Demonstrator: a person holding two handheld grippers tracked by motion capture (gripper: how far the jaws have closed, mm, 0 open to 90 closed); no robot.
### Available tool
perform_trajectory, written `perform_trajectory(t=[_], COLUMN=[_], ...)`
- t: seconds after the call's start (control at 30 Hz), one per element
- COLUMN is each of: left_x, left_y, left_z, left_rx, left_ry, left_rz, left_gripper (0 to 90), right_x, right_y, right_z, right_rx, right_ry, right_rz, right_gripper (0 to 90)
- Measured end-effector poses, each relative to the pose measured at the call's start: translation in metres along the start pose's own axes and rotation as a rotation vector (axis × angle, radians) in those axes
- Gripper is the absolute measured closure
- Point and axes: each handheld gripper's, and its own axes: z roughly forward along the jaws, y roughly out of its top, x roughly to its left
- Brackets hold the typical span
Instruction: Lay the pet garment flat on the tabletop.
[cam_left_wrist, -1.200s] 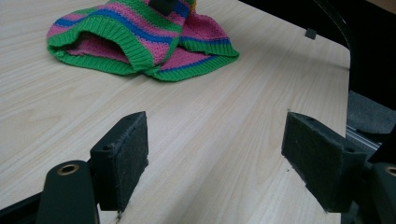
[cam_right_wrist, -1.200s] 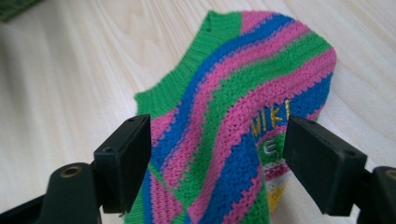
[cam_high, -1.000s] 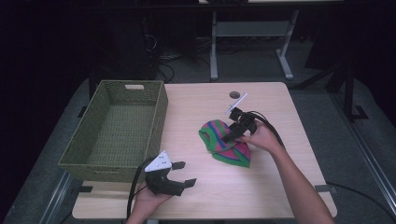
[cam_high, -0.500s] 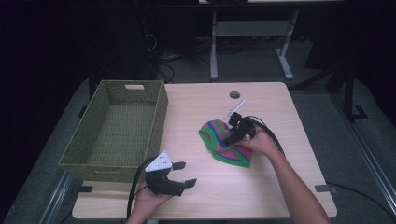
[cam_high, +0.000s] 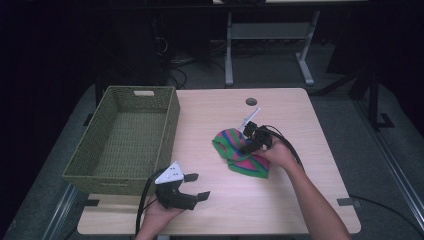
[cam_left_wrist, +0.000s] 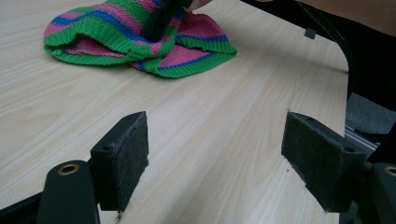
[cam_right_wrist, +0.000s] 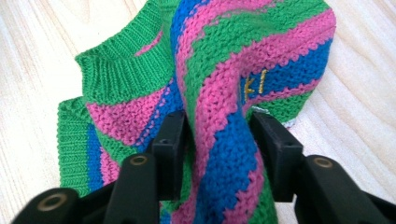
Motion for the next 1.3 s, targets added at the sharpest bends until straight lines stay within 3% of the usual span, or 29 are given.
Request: perform_trajectory(t=[0.57,0.93,1.3], left_x=[-0.001,0.000,0.000], left_y=[0.000,0.000,-0.001], left_z=[0.001,0.001,0.001], left_rx=[0.003,-0.001,-0.002], left_ry=[-0.003,-0.002,0.000], left_rz=[0.004,-0.004,-0.007], left_gripper=[22.7,22.8,22.8], right_x=[-0.003,-0.007,-0.002], right_y=[0.000,-0.006,-0.012], right_z=[-0.003,-0.016,-0.033], right_rx=[-0.003,-0.051,-0.099], right_ry=[0.018,0.053,0.065], right_rz=[0.040,0.082,0.084], right_gripper=[76.5,78.4,78.6])
